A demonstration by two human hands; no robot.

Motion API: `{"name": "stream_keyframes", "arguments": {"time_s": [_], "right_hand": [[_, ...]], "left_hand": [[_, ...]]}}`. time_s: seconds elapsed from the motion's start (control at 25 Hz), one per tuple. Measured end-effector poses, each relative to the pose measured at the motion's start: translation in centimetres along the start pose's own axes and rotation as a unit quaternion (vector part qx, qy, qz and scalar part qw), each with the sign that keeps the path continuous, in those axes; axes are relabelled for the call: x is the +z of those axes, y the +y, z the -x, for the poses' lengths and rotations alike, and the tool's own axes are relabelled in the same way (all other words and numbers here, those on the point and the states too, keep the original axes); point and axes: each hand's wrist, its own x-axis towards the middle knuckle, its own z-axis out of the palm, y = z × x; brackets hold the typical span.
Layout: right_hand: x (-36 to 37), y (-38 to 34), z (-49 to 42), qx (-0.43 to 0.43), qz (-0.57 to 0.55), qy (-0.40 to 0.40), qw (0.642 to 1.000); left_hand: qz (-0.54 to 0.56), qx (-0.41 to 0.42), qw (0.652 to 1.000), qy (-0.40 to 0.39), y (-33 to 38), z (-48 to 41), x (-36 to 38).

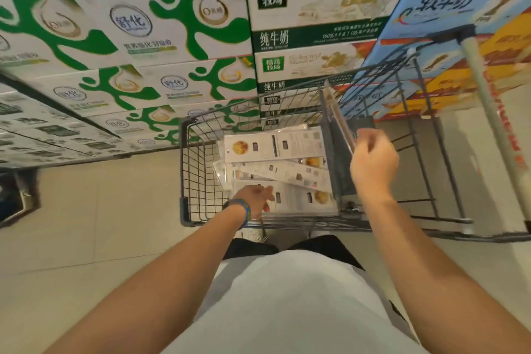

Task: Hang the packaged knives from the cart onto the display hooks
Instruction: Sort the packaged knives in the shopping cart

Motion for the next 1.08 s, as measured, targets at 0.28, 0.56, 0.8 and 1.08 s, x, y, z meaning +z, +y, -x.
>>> {"name": "stream_keyframes", "arguments": {"time_s": [0.28, 0.56, 0.8, 1.08], "right_hand": [[7.7, -2.3, 8.1, -0.074, -0.005, -0.179, 0.981], [10.5, 5.2, 9.4, 0.026, 0.126, -0.298, 0.946], [10.0, 5.8, 9.2, 0.036, 0.172, -0.322, 0.93], [10.3, 4.2, 10.4, 0.075, 0.204, -0.383, 0.898]], "left_hand": [[-0.212, 0.049, 0.973, 0.074, -4.1, -10.1, -4.6], [-0.592, 0.18, 0.78, 0.094, -2.6, -21.4, -5.2], [-0.618, 0.171, 0.763, 0.087, -6.3, -23.9, -7.1], [-0.429, 0.314, 0.832, 0.157, -3.6, -17.5, -10.1]]}}
